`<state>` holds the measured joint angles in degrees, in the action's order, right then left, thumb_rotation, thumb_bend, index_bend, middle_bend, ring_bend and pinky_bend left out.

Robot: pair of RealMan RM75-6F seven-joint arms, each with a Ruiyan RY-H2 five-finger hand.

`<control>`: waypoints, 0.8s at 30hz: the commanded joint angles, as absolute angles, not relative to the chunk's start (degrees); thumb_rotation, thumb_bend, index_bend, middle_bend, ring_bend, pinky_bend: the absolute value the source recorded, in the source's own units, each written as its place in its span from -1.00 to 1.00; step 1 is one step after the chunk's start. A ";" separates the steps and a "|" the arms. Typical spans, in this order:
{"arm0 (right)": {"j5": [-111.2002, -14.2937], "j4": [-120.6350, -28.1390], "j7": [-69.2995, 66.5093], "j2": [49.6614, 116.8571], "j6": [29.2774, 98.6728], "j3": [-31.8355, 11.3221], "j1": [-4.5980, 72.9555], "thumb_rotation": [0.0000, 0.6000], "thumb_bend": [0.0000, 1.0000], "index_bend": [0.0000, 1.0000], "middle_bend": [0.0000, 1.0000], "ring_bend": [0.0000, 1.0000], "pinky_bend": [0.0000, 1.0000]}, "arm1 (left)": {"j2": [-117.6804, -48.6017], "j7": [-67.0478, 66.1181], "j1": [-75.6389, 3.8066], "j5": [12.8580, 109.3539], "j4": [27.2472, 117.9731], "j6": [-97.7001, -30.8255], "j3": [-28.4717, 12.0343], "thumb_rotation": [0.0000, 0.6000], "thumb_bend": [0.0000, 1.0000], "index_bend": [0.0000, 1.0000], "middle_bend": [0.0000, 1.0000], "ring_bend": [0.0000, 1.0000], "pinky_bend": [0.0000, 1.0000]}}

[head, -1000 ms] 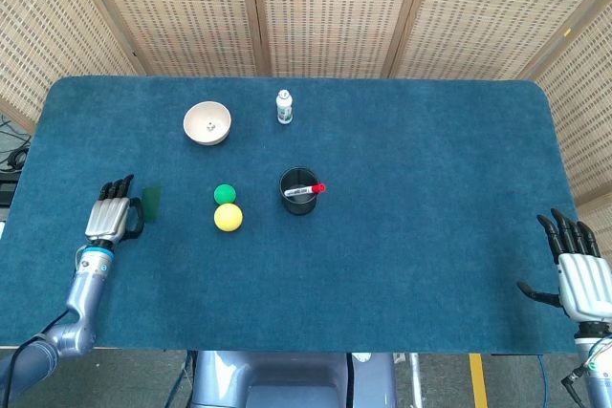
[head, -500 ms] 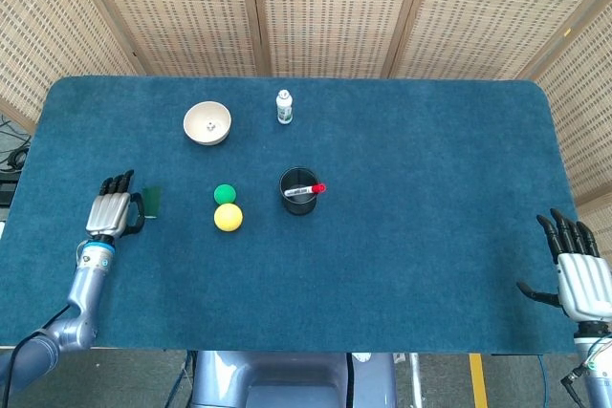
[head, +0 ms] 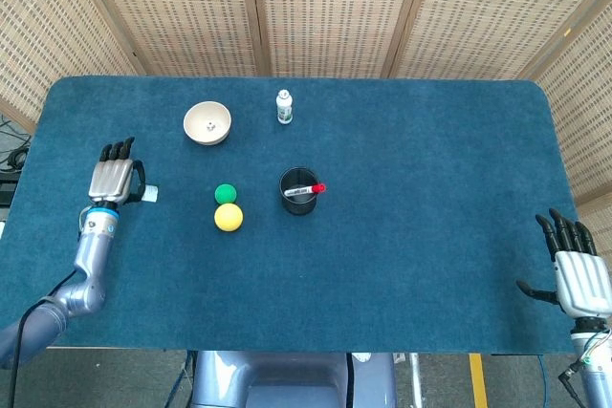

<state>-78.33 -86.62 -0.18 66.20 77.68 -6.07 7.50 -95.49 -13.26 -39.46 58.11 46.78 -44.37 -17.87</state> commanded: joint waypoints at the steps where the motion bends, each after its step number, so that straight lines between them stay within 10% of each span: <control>1: -77.86 -86.39 0.05 66.42 77.22 -6.20 7.70 1.00 -1.00 -1.00 -1.00 -1.00 -1.00 | -95.10 -16.10 -42.68 55.36 45.26 -43.01 -20.28 1.00 0.27 0.61 -1.00 -1.00 -1.00; 14: -78.11 -86.78 -0.14 66.14 77.99 -6.37 7.54 1.00 -1.00 -1.00 -1.00 -1.00 -1.00 | -87.96 -15.86 -41.97 53.49 57.00 -49.27 -22.93 1.00 0.07 0.52 -1.00 -1.00 -1.00; 19: -79.14 -87.23 -0.52 65.80 79.26 -6.26 7.16 1.00 -1.00 -1.00 -1.00 -1.00 -1.00 | -79.66 -11.66 -36.14 57.02 69.58 -54.82 -21.68 1.00 -0.75 -0.83 -1.00 -1.00 -1.00; 24: -80.58 -87.57 -0.99 65.66 81.41 -6.26 6.57 1.00 -1.00 -1.00 -1.00 -1.00 -1.00 | -69.21 -7.30 -28.41 61.12 83.38 -61.14 -19.44 1.00 -1.00 -1.00 -1.00 -1.00 -1.00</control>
<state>-80.15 -87.46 -0.82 65.69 80.83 -6.25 6.80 -76.78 -11.35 -34.54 57.50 74.66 -55.77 -21.28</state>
